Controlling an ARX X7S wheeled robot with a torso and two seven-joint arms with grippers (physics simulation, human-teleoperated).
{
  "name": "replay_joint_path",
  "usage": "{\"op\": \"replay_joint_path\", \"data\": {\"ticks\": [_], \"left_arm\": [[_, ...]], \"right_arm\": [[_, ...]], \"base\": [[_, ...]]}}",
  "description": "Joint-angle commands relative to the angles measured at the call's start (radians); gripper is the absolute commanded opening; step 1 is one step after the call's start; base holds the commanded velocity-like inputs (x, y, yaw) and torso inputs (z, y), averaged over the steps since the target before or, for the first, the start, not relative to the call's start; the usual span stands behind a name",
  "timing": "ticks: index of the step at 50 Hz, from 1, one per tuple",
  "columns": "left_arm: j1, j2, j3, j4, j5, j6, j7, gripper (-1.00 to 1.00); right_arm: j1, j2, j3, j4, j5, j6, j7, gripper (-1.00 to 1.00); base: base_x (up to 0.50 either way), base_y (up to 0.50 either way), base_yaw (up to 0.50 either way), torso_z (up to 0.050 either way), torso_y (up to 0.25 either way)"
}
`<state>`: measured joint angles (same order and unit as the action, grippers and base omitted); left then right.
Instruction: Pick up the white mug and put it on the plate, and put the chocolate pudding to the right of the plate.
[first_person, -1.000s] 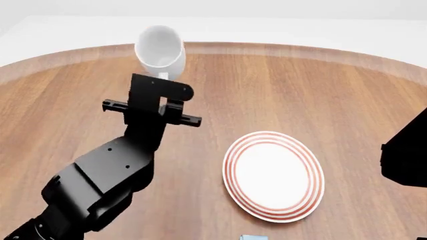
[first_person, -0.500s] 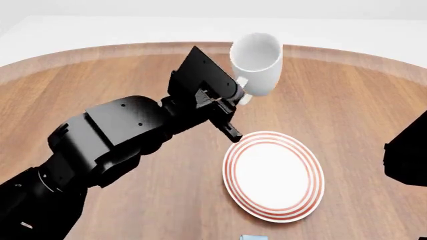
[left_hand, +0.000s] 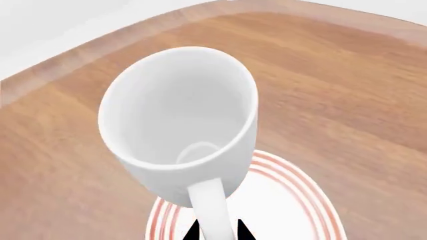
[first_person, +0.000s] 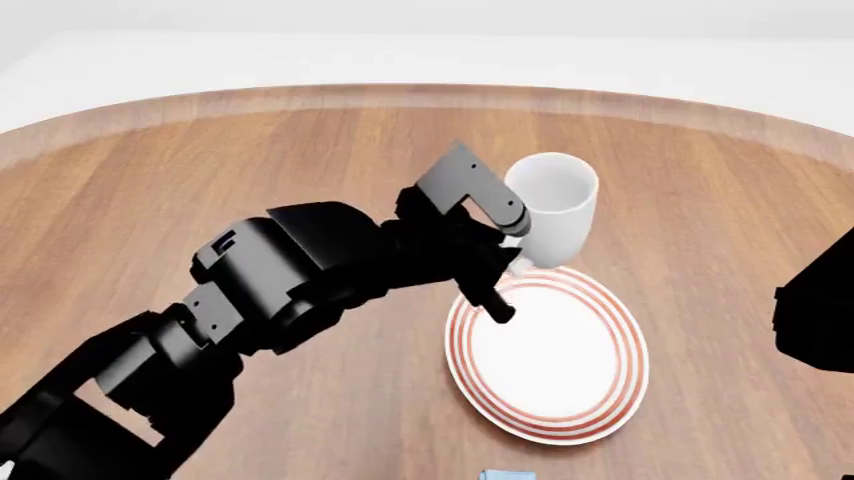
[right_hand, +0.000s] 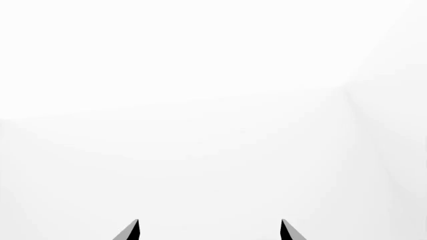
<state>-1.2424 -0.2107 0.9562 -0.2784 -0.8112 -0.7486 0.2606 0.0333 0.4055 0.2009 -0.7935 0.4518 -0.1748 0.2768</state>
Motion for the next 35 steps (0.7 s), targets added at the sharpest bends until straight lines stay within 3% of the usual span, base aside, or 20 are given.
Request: {"op": "replay_joint_path", "data": {"ticks": [1,35], "left_arm": [[0.014,0.067,0.011,-0.040,0.004,-0.029,0.043,-1.00],[0.033,0.208,0.110,-0.401,0.004,0.108,0.106,-1.00]], "right_arm": [[0.000,-0.017,0.023,0.002,-0.019,-0.004,-0.021,1.00],[-0.002,-0.010,0.021,0.021,-0.014,-0.017,-0.017,1.00]], "base": [[0.00,0.00,0.00,0.000,0.000],[0.00,0.00,0.00,0.000,0.000]]}}
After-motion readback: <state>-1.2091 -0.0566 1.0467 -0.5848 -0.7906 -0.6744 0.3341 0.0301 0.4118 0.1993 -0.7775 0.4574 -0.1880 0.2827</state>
